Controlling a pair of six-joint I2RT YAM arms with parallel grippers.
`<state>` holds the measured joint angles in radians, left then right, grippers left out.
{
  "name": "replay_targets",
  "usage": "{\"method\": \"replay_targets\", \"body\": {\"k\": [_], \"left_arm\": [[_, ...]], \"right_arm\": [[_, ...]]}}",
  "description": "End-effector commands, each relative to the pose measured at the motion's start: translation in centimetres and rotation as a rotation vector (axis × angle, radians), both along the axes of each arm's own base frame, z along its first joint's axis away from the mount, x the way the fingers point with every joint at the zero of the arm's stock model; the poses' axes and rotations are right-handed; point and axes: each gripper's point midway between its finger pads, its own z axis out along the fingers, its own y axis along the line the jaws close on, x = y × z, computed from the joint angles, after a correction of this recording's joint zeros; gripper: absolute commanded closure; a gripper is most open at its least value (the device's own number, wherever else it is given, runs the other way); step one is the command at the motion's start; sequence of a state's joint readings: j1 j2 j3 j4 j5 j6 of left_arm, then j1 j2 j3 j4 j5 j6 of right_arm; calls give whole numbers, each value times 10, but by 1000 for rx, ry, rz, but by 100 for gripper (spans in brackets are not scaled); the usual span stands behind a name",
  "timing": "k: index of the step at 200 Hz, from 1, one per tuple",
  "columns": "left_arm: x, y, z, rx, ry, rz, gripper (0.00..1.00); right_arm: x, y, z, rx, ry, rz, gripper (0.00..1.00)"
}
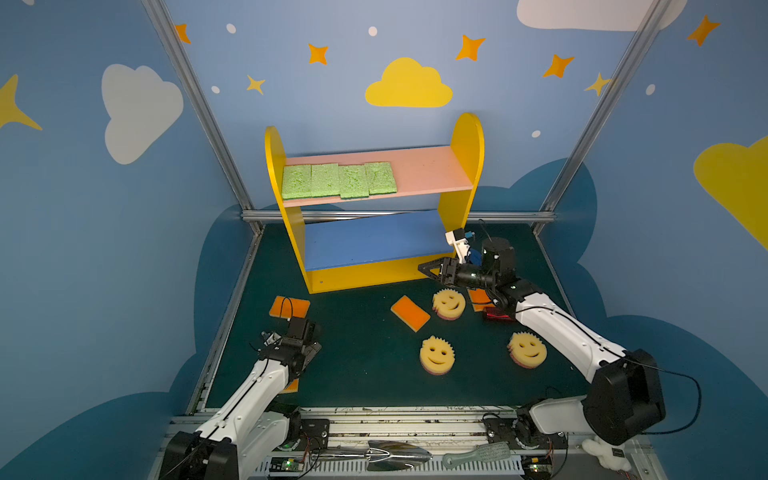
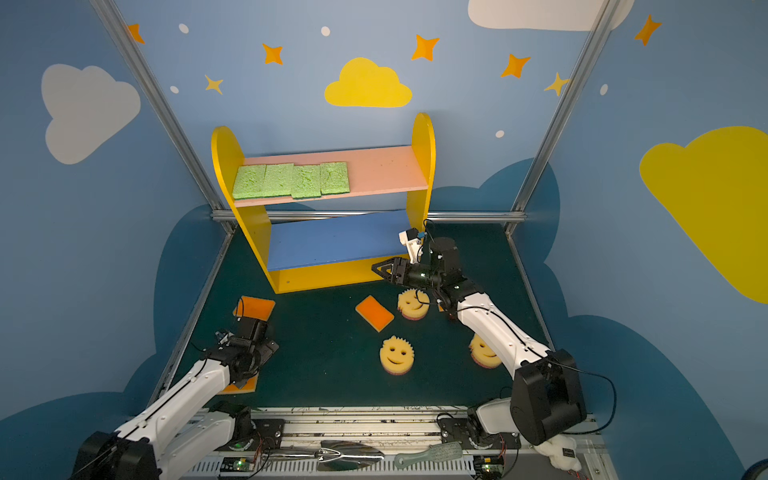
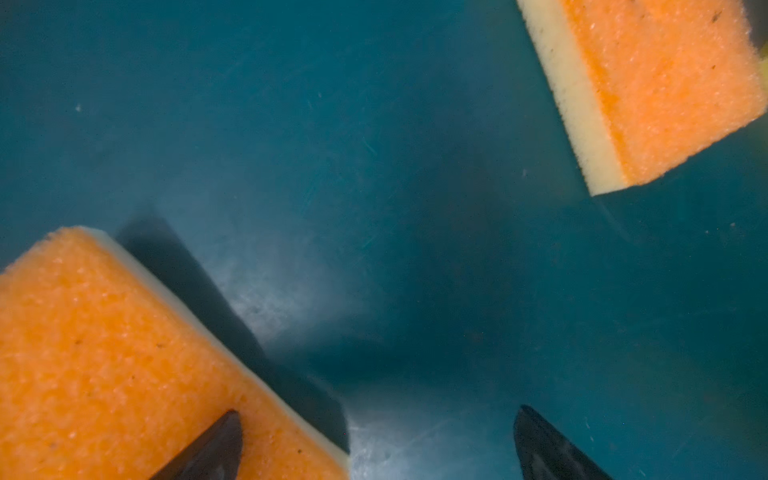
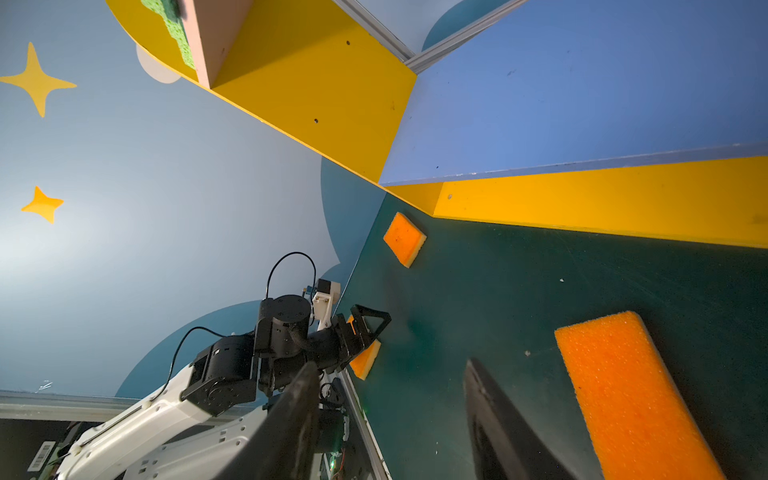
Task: Place and organize the cleaning sponges onto the shelf
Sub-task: 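Retract the right gripper and move the left gripper toward an orange sponge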
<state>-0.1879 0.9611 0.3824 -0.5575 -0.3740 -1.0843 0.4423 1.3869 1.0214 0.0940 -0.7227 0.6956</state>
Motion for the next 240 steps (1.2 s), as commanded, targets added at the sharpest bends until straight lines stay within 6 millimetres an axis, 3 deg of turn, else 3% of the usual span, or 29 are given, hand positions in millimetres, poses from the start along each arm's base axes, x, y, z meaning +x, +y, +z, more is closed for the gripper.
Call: {"method": "replay_targets", "body": {"k": [1, 99, 151, 240], "left_arm": [[27, -29, -10, -135, -110, -105, 1], [58, -98, -8, -334, -216, -402, 1], [71, -131, 18, -343, -312, -520, 1], [96, -210, 45, -393, -346, -723, 1]], "right_arm": [[2, 1, -2, 3, -13, 5, 45], [6, 1, -13, -15, 14, -2, 47], [6, -4, -11, -24, 15, -9, 47], [7, -18, -11, -25, 39, -31, 47]]}}
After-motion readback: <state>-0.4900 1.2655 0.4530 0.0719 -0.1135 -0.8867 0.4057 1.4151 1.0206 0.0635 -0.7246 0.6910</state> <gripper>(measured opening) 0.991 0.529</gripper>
